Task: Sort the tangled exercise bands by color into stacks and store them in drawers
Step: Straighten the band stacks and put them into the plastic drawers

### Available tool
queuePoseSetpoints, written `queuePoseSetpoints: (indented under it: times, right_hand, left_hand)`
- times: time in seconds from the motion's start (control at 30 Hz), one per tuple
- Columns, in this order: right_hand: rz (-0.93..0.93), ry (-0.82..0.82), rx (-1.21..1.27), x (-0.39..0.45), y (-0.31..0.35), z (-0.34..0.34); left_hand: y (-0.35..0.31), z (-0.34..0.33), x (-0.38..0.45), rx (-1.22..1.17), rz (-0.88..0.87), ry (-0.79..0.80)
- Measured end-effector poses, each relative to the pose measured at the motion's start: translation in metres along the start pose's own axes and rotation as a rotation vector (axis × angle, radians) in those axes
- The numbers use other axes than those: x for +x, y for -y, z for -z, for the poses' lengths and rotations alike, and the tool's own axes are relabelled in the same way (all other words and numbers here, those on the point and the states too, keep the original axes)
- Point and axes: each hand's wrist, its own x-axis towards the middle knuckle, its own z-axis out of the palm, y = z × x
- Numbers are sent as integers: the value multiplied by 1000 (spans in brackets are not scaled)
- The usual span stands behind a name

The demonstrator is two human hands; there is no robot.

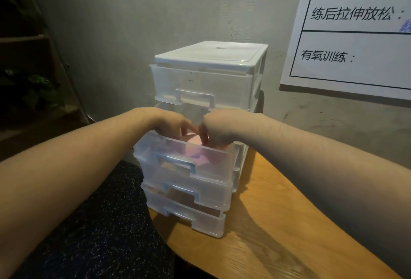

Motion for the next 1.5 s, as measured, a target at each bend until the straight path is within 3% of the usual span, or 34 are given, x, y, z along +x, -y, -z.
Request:
queuePoseSetpoints:
  times: [0.17,0.37,0.57,0.67,1.17,1.37,1.5]
  right_hand:
    - [23,-135,207,-1,-9,-6]
    - [40,-461,536,-24,-19,7]
    - [-13,-650,1178,-52,-32,24]
    - [-41,-723,1324,-74,-43,35]
    - [-391,-1028,1611,-212,-137,18]
    - [-539,-894,1674,-256,-179,-40]
    - [-703,-805,1623,-279,-207,-92]
  left_hand:
    - [7,2,-2,-86,-70,-198]
    - [14,28,-42,-324,-127,-437]
    - [-9,47,-69,-537,-248,-742]
    - [-39,57,-79,-598,-320,-810]
    - [-223,75,-43,-649,-578,-712]
    - [-289,26,4,-762,-555,-494]
    - [-321,-21,45,-973,-468,-357]
